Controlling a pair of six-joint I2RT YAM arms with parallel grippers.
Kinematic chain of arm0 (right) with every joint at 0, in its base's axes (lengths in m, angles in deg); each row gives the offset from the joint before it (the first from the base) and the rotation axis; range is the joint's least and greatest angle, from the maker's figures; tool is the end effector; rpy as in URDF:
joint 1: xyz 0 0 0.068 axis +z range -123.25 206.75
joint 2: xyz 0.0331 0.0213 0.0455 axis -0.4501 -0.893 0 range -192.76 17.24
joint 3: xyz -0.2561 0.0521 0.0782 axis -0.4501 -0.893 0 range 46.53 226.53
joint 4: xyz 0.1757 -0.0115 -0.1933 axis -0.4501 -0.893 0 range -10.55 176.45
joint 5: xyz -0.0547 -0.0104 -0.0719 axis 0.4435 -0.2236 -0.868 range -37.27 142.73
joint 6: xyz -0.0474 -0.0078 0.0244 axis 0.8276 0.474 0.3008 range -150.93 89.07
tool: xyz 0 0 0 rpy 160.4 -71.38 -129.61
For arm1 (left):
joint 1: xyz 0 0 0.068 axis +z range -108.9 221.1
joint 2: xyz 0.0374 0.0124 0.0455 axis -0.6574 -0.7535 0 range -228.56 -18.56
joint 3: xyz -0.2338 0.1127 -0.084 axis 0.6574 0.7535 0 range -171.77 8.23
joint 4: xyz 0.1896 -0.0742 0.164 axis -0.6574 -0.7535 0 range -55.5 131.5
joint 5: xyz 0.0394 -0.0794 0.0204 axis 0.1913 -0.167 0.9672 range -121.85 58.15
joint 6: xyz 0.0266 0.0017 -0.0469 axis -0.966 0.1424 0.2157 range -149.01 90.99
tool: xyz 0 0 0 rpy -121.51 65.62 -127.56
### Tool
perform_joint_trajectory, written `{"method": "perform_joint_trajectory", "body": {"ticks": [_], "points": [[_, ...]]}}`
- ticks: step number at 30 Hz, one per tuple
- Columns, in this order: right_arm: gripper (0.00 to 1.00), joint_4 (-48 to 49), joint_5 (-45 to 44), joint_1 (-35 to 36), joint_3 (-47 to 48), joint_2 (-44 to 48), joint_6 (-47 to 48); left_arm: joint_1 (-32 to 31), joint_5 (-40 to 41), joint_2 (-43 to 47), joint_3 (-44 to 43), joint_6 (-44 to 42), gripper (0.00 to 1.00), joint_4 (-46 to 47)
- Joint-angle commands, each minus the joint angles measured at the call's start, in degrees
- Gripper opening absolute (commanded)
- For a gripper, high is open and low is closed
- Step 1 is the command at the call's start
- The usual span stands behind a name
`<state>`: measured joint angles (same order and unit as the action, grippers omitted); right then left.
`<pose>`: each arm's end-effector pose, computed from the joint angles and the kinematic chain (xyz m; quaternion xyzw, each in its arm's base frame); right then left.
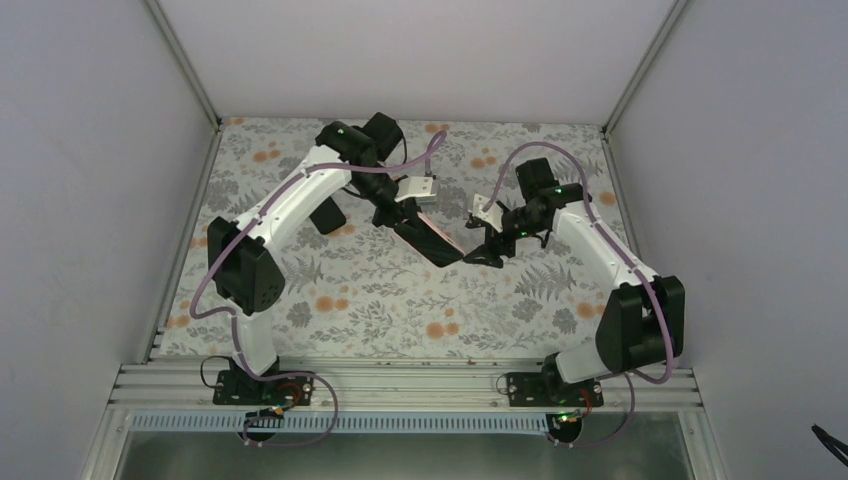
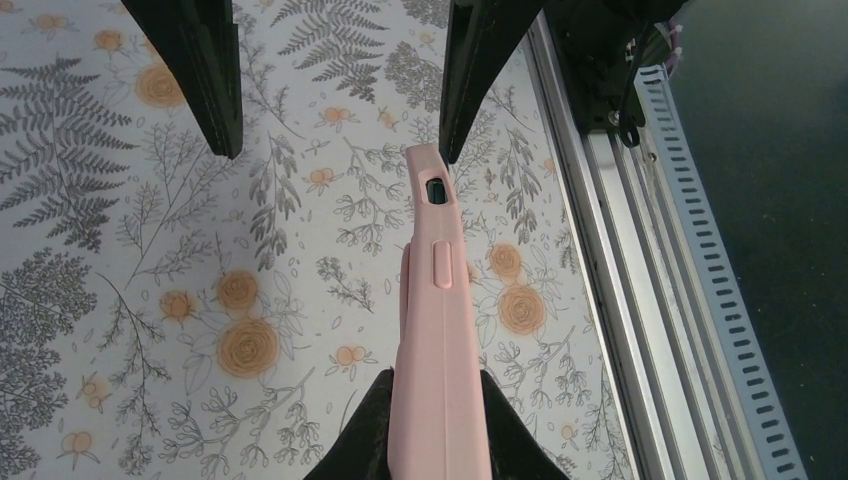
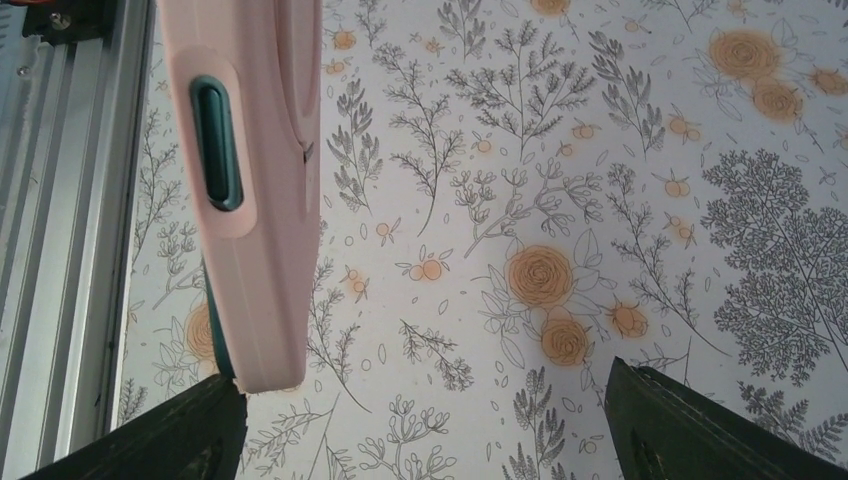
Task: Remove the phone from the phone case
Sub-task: Remove the phone case from the phone.
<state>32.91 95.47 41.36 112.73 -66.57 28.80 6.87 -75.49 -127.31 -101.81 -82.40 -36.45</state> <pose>0.2605 0.0930 0.2642 -0.6026 0.6960 0.2735 0.2787 0.2933 -0.2293 0.3319 0.6695 0.6356 -0.3460 0.1677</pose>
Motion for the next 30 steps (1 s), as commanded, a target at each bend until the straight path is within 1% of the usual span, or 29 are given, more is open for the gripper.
{"method": "perform_joint_trajectory", "body": {"ticks": [1, 9, 17, 22, 25, 30], "points": [[0.92, 1.4, -1.16, -0.07, 1.05, -0.78, -0.48, -0.13, -3.7, 0.88, -0.92, -0.65, 0.02, 0.23], [0.92, 3.68, -0.56, -0.24, 2.88, -1.63, -2.36, -0.27, -3.75, 1.18, -0.1, -0.71, 0.02, 0.24], [0.93, 11.29, -0.57, -0.3, 3.42, -0.07, -6.86, -1.37, -5.19, 2.04, 0.67, -0.91, 0.02, 0.17], [0.93, 11.16, 1.05, -0.2, 6.57, -1.32, -7.31, -1.53, -10.51, 1.9, 1.16, -2.07, 0.02, 0.16], [0.93, 14.36, 0.88, -0.12, 6.89, -1.24, -9.06, -1.66, -14.56, 1.83, 1.9, -3.05, 0.02, 0.09], [0.94, 15.83, 0.63, -0.11, 8.3, -1.72, -9.99, -2.15, -16.09, 1.76, 2.88, -3.53, 0.02, 0.08]]}}
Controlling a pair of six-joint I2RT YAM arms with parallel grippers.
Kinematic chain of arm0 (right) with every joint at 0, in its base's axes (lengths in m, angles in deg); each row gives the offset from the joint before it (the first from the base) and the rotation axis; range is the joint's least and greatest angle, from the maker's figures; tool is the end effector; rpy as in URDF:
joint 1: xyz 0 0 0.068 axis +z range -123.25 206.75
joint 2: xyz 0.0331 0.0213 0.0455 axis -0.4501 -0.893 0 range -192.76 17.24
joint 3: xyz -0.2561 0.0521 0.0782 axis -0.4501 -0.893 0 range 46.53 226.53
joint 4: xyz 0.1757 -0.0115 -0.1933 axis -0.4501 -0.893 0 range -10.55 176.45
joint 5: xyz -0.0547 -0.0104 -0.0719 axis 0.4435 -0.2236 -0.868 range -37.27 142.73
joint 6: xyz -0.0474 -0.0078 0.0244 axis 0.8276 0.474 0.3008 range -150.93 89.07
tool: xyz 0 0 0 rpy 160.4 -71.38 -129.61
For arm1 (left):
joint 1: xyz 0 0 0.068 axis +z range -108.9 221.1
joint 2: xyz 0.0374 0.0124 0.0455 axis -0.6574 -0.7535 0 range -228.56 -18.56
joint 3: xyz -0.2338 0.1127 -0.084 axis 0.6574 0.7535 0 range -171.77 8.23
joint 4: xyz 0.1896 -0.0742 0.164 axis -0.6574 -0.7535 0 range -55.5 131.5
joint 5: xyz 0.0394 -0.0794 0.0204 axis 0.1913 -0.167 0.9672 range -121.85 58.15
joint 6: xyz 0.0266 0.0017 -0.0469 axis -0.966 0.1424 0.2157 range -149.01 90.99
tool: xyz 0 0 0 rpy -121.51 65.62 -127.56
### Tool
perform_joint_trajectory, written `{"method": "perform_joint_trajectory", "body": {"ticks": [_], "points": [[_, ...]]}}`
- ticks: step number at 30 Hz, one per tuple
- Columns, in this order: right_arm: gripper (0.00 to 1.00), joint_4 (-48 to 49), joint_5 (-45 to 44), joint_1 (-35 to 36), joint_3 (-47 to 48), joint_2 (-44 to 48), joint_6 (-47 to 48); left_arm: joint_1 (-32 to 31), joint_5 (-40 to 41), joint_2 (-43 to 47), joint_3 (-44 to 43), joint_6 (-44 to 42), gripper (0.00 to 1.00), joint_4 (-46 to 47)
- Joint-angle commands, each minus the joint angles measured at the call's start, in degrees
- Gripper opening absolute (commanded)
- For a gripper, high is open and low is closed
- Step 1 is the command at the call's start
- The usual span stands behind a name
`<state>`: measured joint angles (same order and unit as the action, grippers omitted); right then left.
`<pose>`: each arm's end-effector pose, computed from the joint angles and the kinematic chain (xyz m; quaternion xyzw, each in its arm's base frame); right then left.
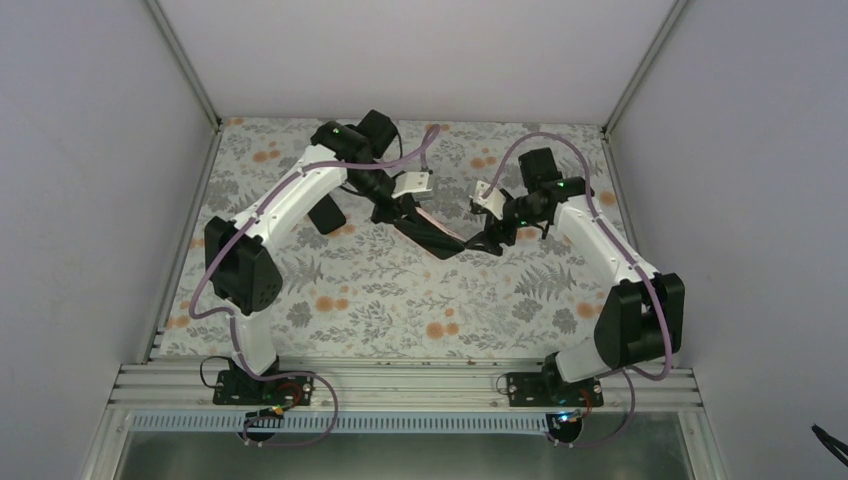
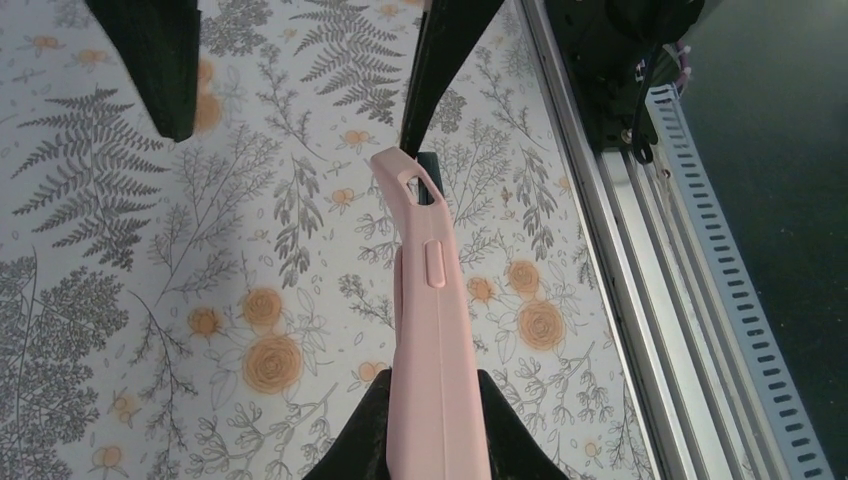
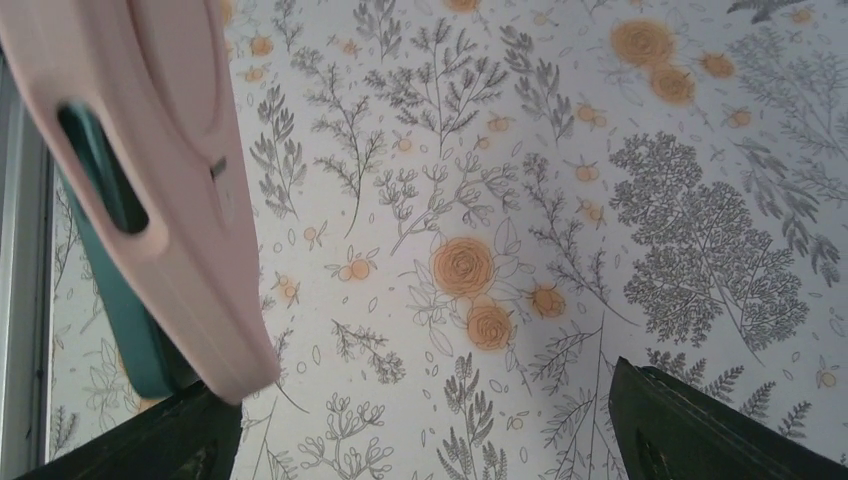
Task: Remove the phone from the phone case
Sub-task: Remove the phone case from the phone.
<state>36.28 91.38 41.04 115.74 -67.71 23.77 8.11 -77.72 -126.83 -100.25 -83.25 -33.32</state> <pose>0.2759 0.0933 0.2748 -0.5796 0.7215 0.2358 0.2966 0.2996 -0.2250 0.3298 0.6673 0.6248 -0.3568 0.1923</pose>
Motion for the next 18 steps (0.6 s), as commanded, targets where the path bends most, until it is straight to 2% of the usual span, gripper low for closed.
{"method": "perform_joint_trajectory", "body": {"ticks": [1, 10, 13, 18], "points": [[0.94, 12.43, 4.62, 0.28, 5.49, -0.92, -5.02, -3.39, -14.53, 1.25, 1.35, -2.75, 0.02, -3.04], [0.95, 12.04, 7.38, 3.85, 7.37, -2.51, -6.49, -3.48, -19.97, -1.26, -0.74, -2.72, 0.02, -3.09], [0.94, 7.62, 10.33, 6.6, 9.26, -4.23, -4.7, -3.39, -21.55, -2.14, -2.47, -2.27, 0.02, -3.03], [0.93, -3.88, 20.9, 9.22, 13.05, -8.76, 1.12, -0.91, -23.8, -3.46, -6.9, -1.45, 0.02, -3.04]]}}
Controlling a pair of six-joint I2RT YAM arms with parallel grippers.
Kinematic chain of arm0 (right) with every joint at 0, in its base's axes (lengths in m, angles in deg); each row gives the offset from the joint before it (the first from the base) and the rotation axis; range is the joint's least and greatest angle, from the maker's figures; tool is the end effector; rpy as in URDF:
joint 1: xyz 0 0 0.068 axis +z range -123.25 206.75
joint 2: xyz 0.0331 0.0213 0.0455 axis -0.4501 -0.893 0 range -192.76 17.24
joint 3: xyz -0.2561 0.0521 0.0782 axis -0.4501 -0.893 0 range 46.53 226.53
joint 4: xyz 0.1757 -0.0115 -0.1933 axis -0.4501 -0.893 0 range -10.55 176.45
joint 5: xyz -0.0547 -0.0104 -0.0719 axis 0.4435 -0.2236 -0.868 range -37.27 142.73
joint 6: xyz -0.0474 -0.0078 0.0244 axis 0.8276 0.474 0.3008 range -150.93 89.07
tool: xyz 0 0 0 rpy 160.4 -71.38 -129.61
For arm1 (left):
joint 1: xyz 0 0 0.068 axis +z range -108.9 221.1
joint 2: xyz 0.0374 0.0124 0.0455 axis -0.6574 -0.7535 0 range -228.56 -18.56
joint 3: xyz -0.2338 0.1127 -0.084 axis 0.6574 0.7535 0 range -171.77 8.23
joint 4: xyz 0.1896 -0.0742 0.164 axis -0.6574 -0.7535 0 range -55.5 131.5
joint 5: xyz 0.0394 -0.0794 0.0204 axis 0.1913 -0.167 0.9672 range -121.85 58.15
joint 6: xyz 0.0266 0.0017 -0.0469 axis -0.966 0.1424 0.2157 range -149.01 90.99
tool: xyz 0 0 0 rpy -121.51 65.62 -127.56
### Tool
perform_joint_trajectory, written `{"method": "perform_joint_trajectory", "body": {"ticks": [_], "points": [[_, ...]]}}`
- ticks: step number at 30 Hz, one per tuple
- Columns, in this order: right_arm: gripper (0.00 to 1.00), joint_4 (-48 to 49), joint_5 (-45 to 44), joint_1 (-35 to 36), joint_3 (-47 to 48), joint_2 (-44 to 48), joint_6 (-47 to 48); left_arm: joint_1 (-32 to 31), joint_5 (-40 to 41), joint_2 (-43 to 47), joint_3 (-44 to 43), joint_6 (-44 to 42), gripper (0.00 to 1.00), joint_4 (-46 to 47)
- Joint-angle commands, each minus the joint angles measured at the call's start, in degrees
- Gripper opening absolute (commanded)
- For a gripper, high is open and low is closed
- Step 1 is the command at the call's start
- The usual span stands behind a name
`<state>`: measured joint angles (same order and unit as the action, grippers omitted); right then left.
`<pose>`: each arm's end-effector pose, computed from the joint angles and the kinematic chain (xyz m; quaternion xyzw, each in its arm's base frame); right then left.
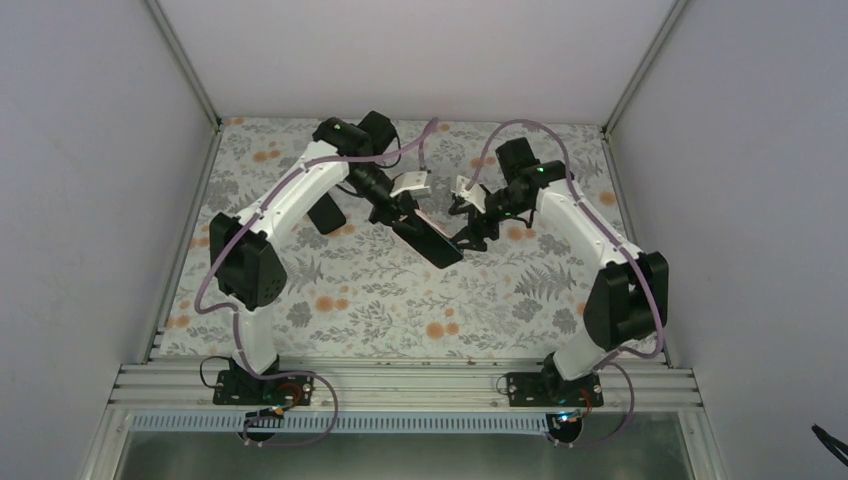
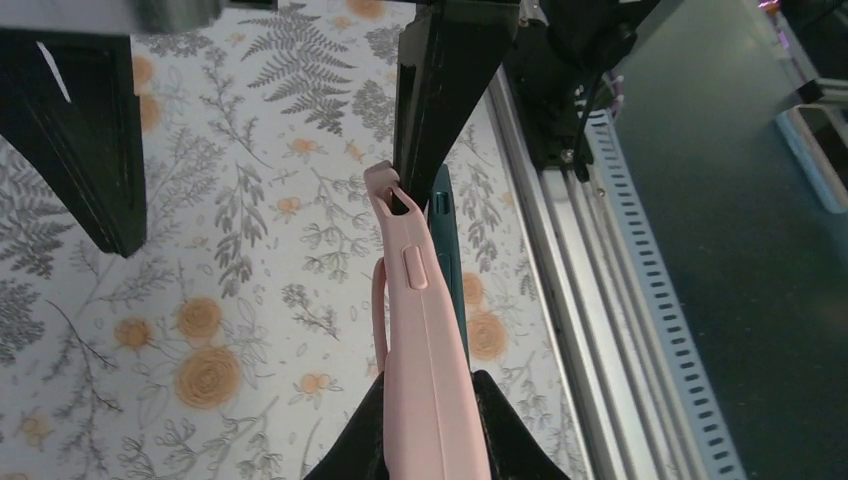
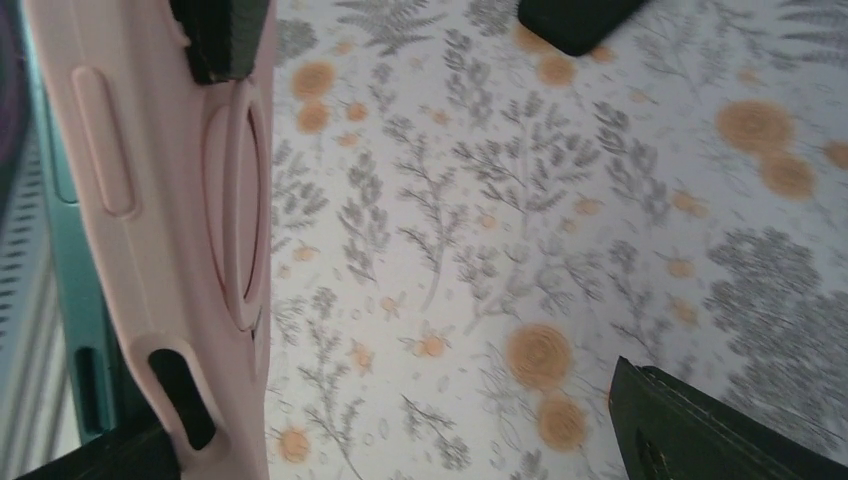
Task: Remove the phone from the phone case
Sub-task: Remove the phone case from the phone.
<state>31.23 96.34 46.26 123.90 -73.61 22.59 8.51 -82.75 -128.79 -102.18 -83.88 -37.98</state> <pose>0.2862 0.1276 0.2857 -0.5981 0.6925 0.2990 0.2708 0.3002 -0.2248 0.3272 0.6504 0.6220 -0.4035 0.1652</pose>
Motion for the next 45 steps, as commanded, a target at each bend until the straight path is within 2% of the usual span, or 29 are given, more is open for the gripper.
{"method": "perform_joint_trajectory", "body": {"ticks": [1, 4, 7, 9, 12, 13, 14, 19, 23, 24, 25, 28, 31, 33, 36, 40, 45], "points": [[0.93, -1.23, 18.2, 4.04, 5.64, -3.87, 4.51, 0.05, -20.7, -2.01, -6.09, -0.92, 0.02, 1.68], [0.87, -8.23, 22.52, 4.05, 8.78, -9.09, 9.31, 3.4, -25.53, -4.9, -12.13, -0.65, 0.02, 1.79], [0.77, -17.18, 27.14, 4.05, 13.92, -13.39, 15.24, 3.68, -22.95, -9.23, -19.86, 2.29, 0.02, 1.78], [0.55, -18.47, 29.59, 4.05, 15.82, -14.4, 13.71, 3.62, -21.26, -11.56, -22.53, 3.06, 0.02, 1.77], [0.29, -18.44, 29.89, 4.18, 16.08, -13.11, 12.81, 3.73, -18.46, -14.45, -24.44, 3.93, 0.02, 1.75], [0.08, -18.43, 28.73, 3.79, 15.57, -12.1, 11.99, 3.97, -15.58, -15.24, -25.27, 4.25, 0.1, 1.91], [0.04, -18.32, 28.58, 3.36, 14.89, -11.67, 11.78, 4.03, -14.42, -15.29, -25.61, 4.62, 0.16, 2.07], [0.03, -18.43, 28.19, -1.45, 11.81, -8.72, 11.09, 5.16, -6.5, -14.94, -30.52, 8.83, 0.57, 3.63], [0.03, -16.21, 25.24, -7.21, 8.57, -4.02, 7.71, 7.28, -2.71, -13.43, -34.37, 8.65, 0.71, 1.83], [0.03, -15.56, 23.88, -8.3, 7.83, -2.77, 6.49, 7.78, -0.83, -11.96, -34.01, 8.98, 0.9, 2.4], [0.03, -15.12, 22.5, -9.1, 7.18, -2.14, 5.51, 8.34, 1.21, -10.52, -32.95, 9.86, 0.99, 3.84], [0.03, -13.2, 17.85, -10.91, 5.8, -1.83, 1.84, 9.25, 8.59, -5.09, -26.96, 13.2, 1.0, 12.0], [0.04, -7.34, 14.25, -12.37, 5.3, -2.41, -5.42, 7.69, 19.32, 2.41, -14.84, 18.0, 1.0, 25.02], [0.04, -1.04, 11.67, -12.55, 5.56, -2.75, -12.61, 4.34, 27.37, 7.81, -3.93, 19.53, 1.0, 35.56], [0.03, 11.8, 6.52, -12.56, 5.92, -1.95, -30.71, -0.76, 35.34, 14.22, 10.68, 21.69, 1.0, 50.8], [0.03, 25.57, -3.51, -12.57, 6.69, -0.59, -46.99, -5.11, 44.15, 17.48, 21.17, 24.8, 1.0, 65.2], [0.03, 26.17, -11.93, -12.24, 14.89, -7.05, -55.66, -9.94, 55.66, 16.55, 28.44, 28.1, 1.0, 79.24]]}}
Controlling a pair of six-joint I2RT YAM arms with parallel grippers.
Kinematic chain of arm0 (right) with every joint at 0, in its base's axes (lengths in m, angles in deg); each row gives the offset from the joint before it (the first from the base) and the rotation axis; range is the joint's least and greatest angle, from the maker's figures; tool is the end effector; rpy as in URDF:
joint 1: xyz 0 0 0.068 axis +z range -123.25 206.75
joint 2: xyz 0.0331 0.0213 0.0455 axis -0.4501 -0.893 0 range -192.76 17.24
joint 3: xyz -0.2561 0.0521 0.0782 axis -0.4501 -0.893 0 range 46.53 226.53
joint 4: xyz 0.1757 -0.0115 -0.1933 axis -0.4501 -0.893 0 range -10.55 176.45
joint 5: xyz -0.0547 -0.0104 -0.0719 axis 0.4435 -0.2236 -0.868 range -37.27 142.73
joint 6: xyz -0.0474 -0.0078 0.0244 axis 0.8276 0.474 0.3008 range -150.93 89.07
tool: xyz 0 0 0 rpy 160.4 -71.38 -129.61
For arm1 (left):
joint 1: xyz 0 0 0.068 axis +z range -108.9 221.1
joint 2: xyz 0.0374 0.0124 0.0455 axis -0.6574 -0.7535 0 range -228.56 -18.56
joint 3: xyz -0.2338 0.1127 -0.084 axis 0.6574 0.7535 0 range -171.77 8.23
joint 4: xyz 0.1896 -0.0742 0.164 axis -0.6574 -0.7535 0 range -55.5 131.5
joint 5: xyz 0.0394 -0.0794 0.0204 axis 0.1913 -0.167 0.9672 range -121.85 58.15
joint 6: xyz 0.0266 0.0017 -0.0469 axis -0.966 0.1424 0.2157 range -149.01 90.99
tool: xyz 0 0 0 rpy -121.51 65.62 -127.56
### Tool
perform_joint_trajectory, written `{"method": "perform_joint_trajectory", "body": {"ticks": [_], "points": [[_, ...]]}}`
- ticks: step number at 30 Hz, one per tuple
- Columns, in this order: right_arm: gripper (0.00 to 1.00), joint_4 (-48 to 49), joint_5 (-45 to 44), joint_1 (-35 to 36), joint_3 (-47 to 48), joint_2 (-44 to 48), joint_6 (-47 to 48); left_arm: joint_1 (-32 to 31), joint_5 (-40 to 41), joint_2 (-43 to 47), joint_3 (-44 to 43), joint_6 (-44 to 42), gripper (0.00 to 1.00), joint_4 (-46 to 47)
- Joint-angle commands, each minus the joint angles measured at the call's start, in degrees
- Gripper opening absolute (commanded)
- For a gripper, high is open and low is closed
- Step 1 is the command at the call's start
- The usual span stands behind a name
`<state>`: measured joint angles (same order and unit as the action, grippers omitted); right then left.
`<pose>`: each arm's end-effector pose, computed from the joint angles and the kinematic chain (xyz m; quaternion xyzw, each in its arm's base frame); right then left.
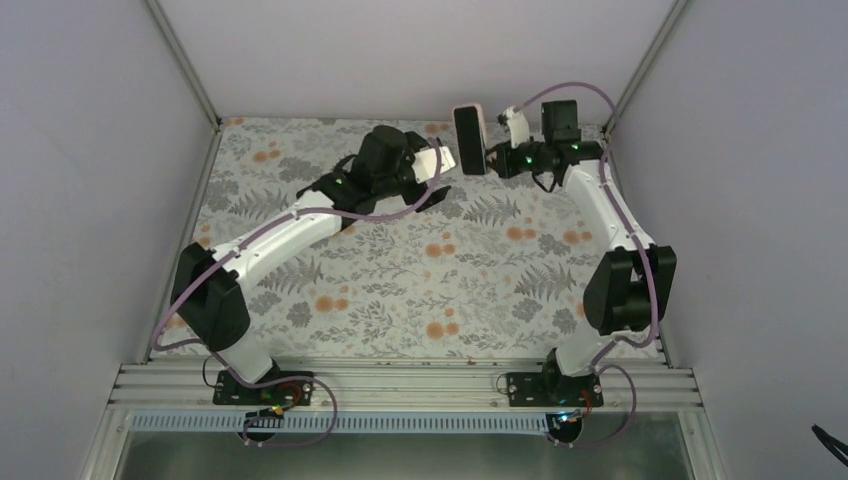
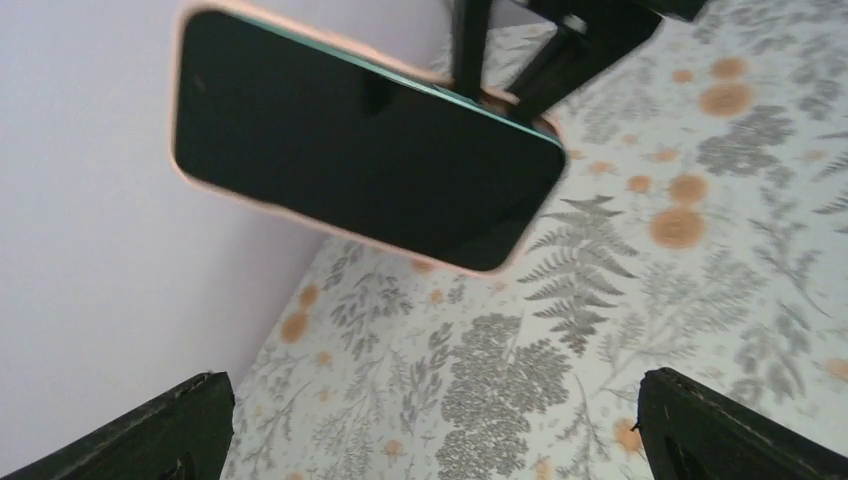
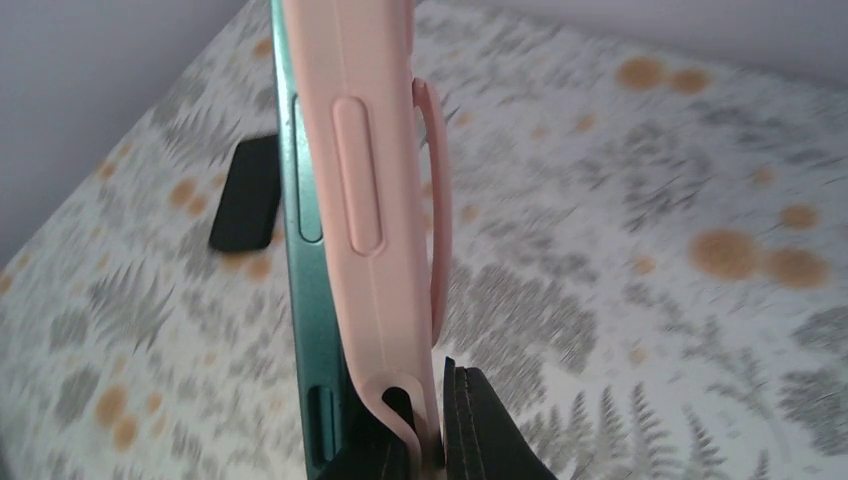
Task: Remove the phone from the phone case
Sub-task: Remove the phone case from the phone.
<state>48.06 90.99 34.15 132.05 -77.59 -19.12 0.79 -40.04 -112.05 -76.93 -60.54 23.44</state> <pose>0.3564 0.0686 0.3207 -0.2636 0.8490 0.2924 0.3524 0.2903 -0.2530 0.3523 0.5277 0.6644 -0.1007 0.5195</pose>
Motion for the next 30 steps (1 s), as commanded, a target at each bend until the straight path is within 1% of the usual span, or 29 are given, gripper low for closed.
{"method": "perform_joint_trajectory", "body": {"ticks": [1, 4, 7, 9, 13, 17, 23, 30], "points": [[0.03, 9.78, -7.11, 0.2, 7.35, -4.01, -15.11, -2.81, 15.3, -0.64, 3.75, 6.42, 1.0, 19.95], [0.03, 12.23, -8.98, 2.31, 7.42, -5.13, -17.16, -4.24, 19.5, -2.38, 5.43, 9.17, 1.0, 27.05], [0.03, 12.88, -10.95, 4.9, 7.56, -5.69, -17.52, -5.19, 21.26, -4.87, 4.11, 10.59, 1.0, 30.43], [0.03, 13.66, -12.08, 5.96, 6.62, -5.57, -17.73, -5.3, 20.68, -6.51, 1.83, 11.22, 1.0, 30.59], [0.03, 15.43, -10.99, 6.35, 5.26, -4.9, -18.7, -5.33, 21.69, -9.99, -2.04, 13.22, 1.0, 27.96], [0.03, 17.5, -9.97, 6.39, 4.36, -3.39, -19.48, -5.37, 22.5, -10.96, -0.6, 14.55, 1.0, 28.17], [0.03, 16.97, -8.55, 6.36, 5.55, -3.91, -20.4, -5.32, 24.26, -11.11, 1.78, 15.81, 1.0, 30.05], [0.03, 16.94, -6.46, 6.37, 5.98, -4.11, -21.64, -5.3, 27.11, -11.8, 1.97, 15.87, 0.99, 31.2]]}}
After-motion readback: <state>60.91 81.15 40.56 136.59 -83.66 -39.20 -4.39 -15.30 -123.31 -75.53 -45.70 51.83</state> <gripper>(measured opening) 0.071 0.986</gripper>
